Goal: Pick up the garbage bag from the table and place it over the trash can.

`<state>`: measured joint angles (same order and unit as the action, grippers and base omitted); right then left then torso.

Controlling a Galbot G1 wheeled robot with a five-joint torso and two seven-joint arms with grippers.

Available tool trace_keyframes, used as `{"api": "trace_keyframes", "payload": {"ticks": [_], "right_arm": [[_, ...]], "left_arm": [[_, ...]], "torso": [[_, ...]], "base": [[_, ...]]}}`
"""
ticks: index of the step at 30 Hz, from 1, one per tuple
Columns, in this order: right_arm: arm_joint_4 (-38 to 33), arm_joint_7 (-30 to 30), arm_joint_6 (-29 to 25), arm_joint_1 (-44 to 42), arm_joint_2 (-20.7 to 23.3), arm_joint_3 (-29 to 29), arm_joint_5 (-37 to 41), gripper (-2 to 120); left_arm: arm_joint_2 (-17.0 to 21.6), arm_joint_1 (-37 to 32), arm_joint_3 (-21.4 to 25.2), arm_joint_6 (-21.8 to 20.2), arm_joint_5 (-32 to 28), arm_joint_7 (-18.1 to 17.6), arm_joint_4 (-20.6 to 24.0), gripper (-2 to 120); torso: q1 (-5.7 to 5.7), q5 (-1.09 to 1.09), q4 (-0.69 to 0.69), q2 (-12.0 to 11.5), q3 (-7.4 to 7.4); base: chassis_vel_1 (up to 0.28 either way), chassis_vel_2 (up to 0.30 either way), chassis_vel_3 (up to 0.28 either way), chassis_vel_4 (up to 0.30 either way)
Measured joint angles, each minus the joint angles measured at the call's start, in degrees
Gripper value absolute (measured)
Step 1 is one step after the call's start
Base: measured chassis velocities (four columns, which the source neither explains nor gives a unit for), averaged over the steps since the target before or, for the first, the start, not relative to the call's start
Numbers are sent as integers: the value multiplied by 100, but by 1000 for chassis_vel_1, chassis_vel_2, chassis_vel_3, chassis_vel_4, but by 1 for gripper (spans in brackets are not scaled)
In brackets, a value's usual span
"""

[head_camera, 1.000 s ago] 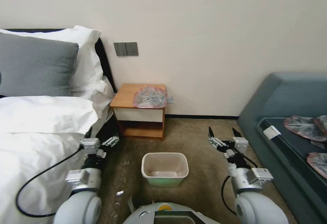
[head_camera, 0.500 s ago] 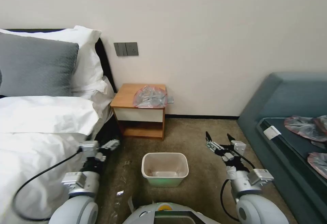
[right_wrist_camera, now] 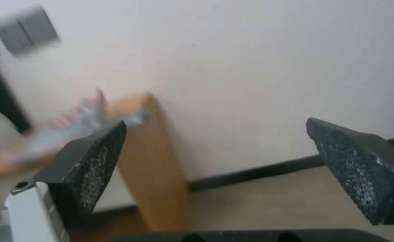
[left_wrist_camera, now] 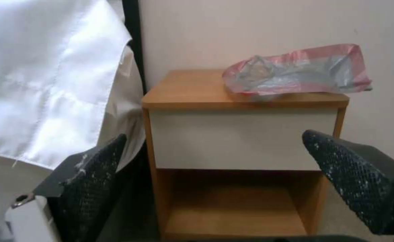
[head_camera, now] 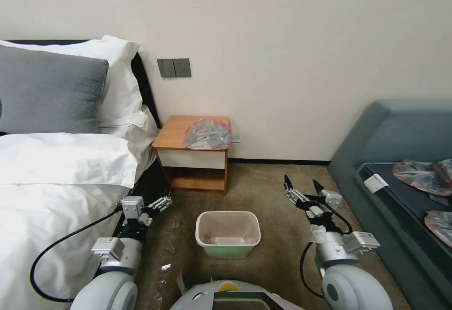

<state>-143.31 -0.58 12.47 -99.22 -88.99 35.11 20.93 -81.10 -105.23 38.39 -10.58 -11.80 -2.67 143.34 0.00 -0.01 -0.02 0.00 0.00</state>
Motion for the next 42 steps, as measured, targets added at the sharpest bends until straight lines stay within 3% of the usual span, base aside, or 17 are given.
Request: {"api": "trace_keyframes", "payload": {"ticks": [2,5,8,9,12,17,20,28,42], "right_arm": [[79,-340,34,384,261,-204,998,100],[174,-520,85,587,414,-233,1586,100],[460,-786,72,887,659,-145,2947,100],[460,-786,72,887,659,-145,2947,100],[917,-1159,66,1543,848,-200,4373,100],[1490,-1305,1,2106,921,-322,4943,100],[2139,-1397,-27,2781,1022,-501,5559,100],[2950,-1540,-87,3723,1085,-897,6196,100],[4718,-1550,32,5026,727,-1108,7184,100]], "left_arm": [[1,-1,-3,5,11,-6,-2,100],[53,6,-9,-4,-12,-35,-3,100],[259,59,-31,-55,-135,-134,-5,100],[259,59,-31,-55,-135,-134,-5,100],[271,63,-33,-60,-144,-141,-6,100],[470,134,24,-156,-441,-255,-8,100],[853,268,148,-309,-937,-452,-9,100],[800,411,190,-338,-967,-487,-10,100],[533,358,236,-383,-858,-482,-11,100]], "torso": [[0,1,4,0,0],[0,1,6,0,0],[0,0,-3,0,0],[0,0,-3,0,0],[0,0,3,0,0],[0,0,5,0,1],[0,0,0,0,1],[0,-1,1,0,0],[0,0,2,0,0]], "base": [[0,0,0,0],[0,0,0,0],[0,0,0,0],[0,0,0,0],[0,0,0,0],[0,0,0,0],[0,0,0,0],[0,0,0,0],[0,0,0,0]]}}
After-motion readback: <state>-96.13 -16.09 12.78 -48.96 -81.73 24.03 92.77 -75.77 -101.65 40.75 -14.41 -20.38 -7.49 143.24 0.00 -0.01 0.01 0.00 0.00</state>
